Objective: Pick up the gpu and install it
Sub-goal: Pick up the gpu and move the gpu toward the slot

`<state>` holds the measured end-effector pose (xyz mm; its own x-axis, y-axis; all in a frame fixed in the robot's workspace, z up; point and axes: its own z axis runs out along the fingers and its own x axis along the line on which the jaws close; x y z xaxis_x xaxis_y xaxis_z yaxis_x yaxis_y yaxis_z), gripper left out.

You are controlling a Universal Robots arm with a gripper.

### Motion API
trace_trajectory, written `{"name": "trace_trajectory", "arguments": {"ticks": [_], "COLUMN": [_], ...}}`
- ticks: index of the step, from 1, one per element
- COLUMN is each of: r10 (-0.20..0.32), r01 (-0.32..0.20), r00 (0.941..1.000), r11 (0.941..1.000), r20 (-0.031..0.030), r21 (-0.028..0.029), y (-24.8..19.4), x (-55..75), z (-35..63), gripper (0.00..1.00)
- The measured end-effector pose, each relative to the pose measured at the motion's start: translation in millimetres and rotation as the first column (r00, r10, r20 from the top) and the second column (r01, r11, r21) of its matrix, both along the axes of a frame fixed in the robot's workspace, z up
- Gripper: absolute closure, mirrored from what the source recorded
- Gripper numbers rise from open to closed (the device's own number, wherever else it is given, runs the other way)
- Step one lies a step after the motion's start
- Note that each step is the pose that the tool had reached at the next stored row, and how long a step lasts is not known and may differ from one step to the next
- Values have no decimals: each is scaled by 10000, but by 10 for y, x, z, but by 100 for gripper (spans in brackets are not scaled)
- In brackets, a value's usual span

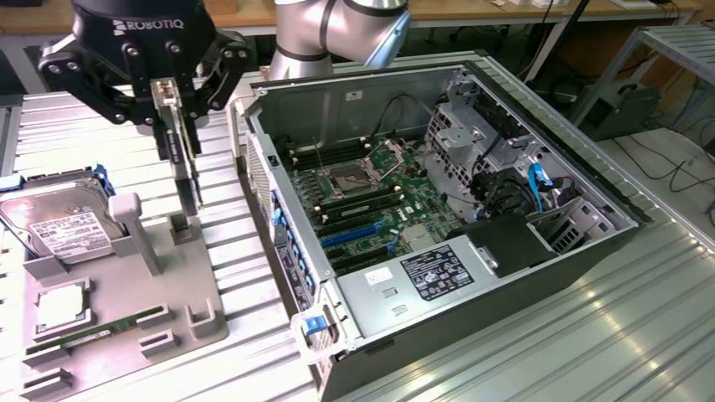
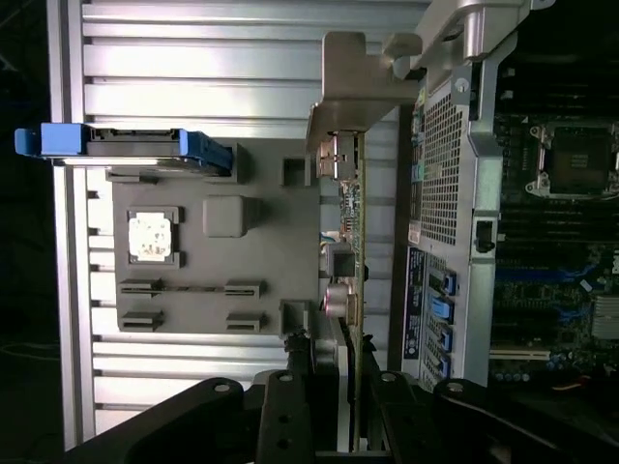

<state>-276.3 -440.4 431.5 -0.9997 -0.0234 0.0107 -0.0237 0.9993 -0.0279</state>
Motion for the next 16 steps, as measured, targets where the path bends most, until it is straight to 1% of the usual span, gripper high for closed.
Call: {"name": "trace_trajectory", "arguments": {"ticks": [4,8,11,16], "r10": [0,0,0,0], "r01": [0,0,0,0], "r00": [10000,10000,10000,10000], "r11": [10000,10000,10000,10000], "r20": [37,78,89,91], "r21": [-1,0,0,0], "y": [0,4,4,4], "x": [115,202,244,306], "z": [-24,-41,-48,-54], "gripper": [72,72,72,72]}}
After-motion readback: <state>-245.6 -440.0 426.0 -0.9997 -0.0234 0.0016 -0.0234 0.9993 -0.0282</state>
